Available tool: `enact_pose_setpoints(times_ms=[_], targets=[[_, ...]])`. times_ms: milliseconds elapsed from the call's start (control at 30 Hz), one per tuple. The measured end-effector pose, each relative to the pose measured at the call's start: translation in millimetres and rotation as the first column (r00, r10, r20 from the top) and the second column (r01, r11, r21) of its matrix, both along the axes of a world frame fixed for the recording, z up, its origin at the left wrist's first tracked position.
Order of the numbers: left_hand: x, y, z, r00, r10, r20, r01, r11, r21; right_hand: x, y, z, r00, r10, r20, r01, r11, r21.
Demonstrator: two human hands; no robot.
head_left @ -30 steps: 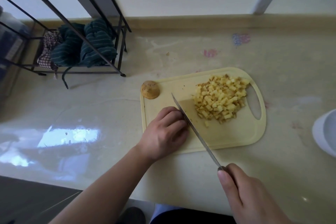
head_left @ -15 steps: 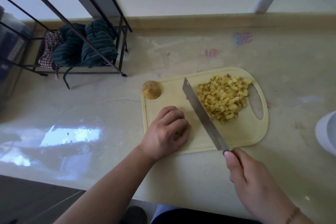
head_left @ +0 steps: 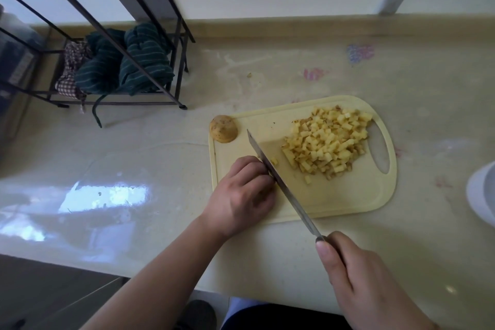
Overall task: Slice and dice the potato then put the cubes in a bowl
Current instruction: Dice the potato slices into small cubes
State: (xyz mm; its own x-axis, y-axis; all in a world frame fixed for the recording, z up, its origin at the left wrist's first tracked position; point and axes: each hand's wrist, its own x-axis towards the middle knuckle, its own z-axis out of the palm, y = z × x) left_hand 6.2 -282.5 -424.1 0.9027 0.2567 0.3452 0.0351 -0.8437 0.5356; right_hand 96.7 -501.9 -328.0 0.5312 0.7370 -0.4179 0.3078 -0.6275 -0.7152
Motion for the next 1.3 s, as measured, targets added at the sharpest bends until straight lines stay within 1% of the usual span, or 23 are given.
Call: enact_pose_setpoints(times_ms=[100, 267, 367, 500, 667, 867, 1133, 1300], targets=[[0, 0, -1, 1.000, 0.016, 0.007, -0.016, 1.000, -0.012, -1, -2, 0, 1.000, 0.016, -0.007, -0.017, 1.000, -0.011], [1, 0, -2, 1.000, 0.026, 0.009, -0.026, 0.999, -0.024, 0, 13, -15, 0.999, 0.033, 0.043, -0.035, 0.998, 0.043], [0, -2, -1, 1.000, 0.026, 0.012, -0.026, 0.999, -0.022, 3, 17, -19, 0.997, 0.026, 0.069, -0.029, 0.999, 0.046], [1, -2, 1, 1.000, 0.024, 0.020, -0.024, 1.000, -0.001, 11, 6, -16, 0.997, -0.047, 0.059, 0.045, 0.998, 0.035], [-5, -3, 1, 0.997, 0.056, 0.062, -0.058, 0.998, 0.023, 7, 4, -11, 0.998, -0.054, 0.012, 0.053, 0.998, 0.037], [-8, -2, -2, 0.996, 0.061, 0.066, -0.062, 0.998, 0.019, 2, 2, -6, 1.000, -0.006, -0.004, 0.006, 1.000, 0.029], [-10, 0, -3, 0.997, 0.040, 0.063, -0.039, 0.999, -0.016, -1, -1, -4, 0.997, 0.037, -0.061, -0.041, 0.996, -0.079], [-9, 1, -4, 0.997, 0.050, 0.066, -0.047, 0.998, -0.052, -4, 10, -14, 0.997, 0.072, 0.006, -0.071, 0.995, -0.064]])
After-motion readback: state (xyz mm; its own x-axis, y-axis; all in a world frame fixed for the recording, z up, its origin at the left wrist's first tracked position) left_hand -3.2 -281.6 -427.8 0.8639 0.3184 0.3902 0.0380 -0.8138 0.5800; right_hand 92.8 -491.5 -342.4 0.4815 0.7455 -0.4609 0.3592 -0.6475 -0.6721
